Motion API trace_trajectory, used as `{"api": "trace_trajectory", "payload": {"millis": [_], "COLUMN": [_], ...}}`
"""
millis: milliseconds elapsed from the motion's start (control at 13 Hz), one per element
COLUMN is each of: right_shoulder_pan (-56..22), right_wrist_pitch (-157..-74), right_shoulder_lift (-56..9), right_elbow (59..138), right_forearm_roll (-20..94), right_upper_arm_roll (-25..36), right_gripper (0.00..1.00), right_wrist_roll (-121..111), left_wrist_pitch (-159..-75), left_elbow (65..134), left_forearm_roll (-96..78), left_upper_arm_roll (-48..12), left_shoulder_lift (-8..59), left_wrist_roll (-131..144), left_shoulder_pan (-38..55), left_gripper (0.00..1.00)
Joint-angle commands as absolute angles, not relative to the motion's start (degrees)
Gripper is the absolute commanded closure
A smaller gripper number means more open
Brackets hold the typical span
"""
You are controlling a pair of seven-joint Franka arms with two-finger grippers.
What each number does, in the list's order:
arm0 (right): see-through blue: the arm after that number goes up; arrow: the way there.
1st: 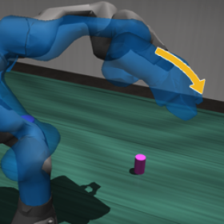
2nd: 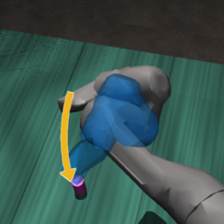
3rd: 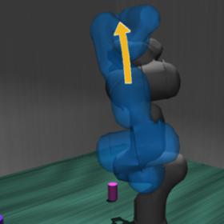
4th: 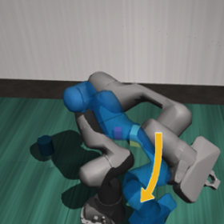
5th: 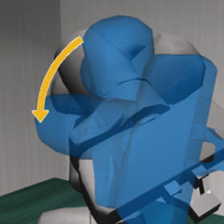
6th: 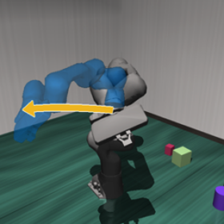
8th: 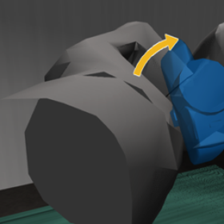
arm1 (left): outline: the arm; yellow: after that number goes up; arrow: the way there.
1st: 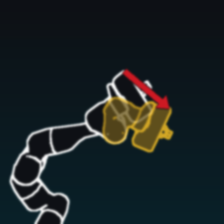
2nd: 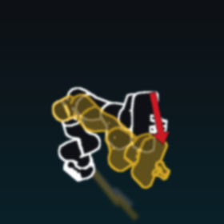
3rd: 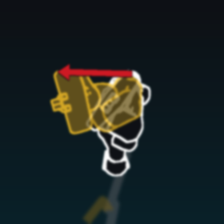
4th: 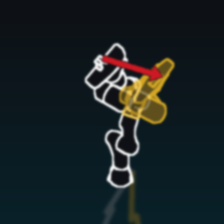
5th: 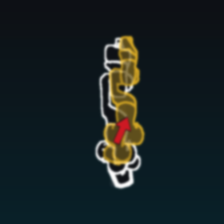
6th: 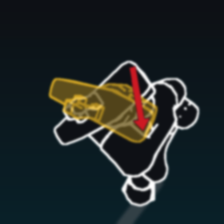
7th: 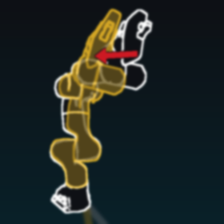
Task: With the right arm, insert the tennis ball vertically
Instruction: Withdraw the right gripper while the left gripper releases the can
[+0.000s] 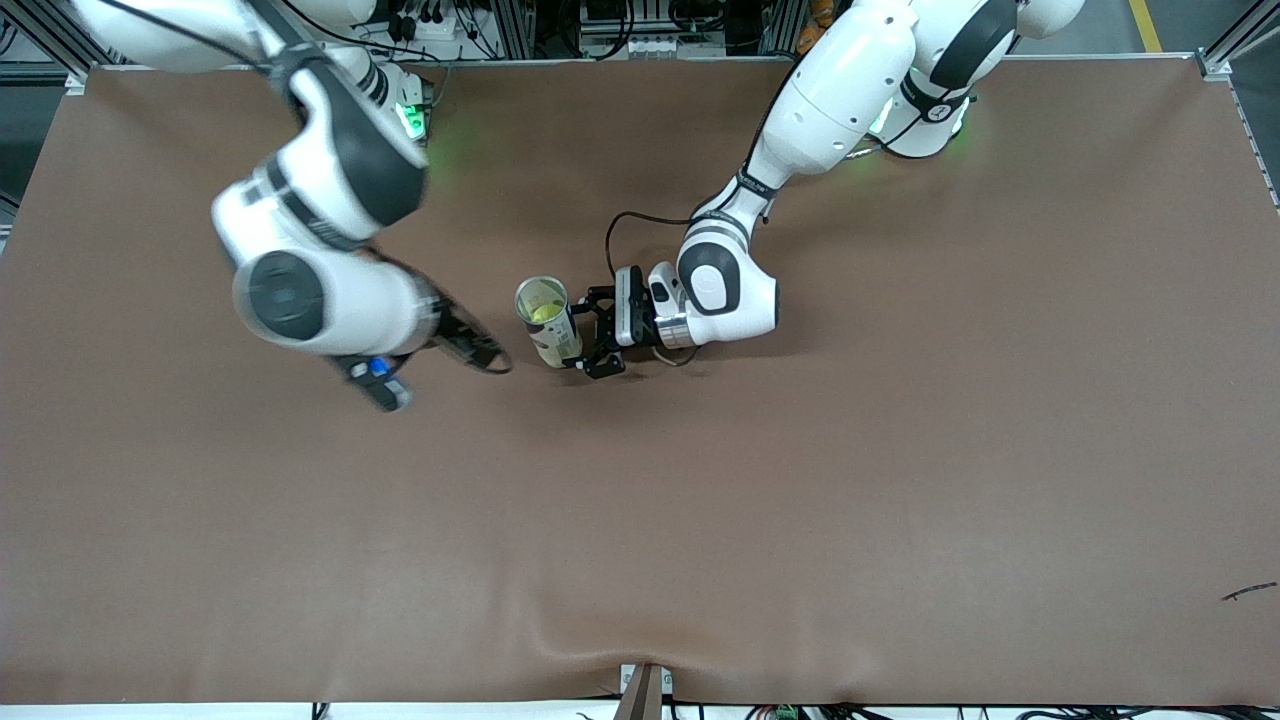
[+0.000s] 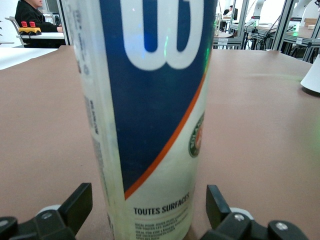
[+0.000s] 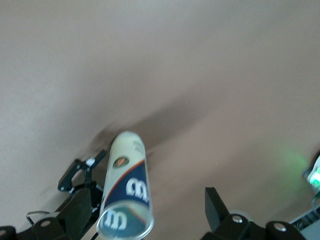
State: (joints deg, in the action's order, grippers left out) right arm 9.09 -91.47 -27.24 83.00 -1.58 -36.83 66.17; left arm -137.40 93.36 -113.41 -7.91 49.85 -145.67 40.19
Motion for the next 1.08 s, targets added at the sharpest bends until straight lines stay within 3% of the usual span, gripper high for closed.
{"api": "trace_trajectory", "payload": {"millis": [0,308,385,615,692,1000], "right_shoulder_pan": [13.87,16.35,14.96,-0.21,-2.35,1.31], "right_wrist_pitch": [-90.44,-89.56,-89.65,-89.74,-89.82,-89.47], "right_shoulder_lift": [-24.18,-22.16,-20.76,-17.41,-16.88,-11.8], "right_elbow": [84.2,84.2,84.29,84.37,84.55,87.17], "right_forearm_roll": [-1.85,-2.29,-2.29,-1.32,-1.23,-1.23], "right_upper_arm_roll": [-37.44,-34.12,-30.36,-9.13,-5.14,-4.05], "right_gripper": [0.0,0.0,0.0,0.0,0.0,0.0], "right_wrist_roll": [55.59,41.61,36.79,24.82,21.39,10.84], "left_wrist_pitch": [-137.73,-137.11,-136.94,-136.14,-135.01,-128.51], "left_elbow": [97.19,105.62,107.38,113.1,113.46,113.73], "left_forearm_roll": [-114.96,-114.35,-113.91,-110.59,-107.61,-92.07], "left_upper_arm_roll": [-8.17,-8.17,-8.17,-8.17,-8.17,-8.09], "left_shoulder_lift": [46.51,39.57,38.07,33.58,33.23,32.87], "left_wrist_roll": [-147.3,-146.69,-146.43,-145.9,-144.77,-137.48], "left_shoulder_pan": [39.29,37.71,36.92,34.64,33.41,25.34], "left_gripper": [0.0,0.0,0.0,0.0,0.0,0.0]}}
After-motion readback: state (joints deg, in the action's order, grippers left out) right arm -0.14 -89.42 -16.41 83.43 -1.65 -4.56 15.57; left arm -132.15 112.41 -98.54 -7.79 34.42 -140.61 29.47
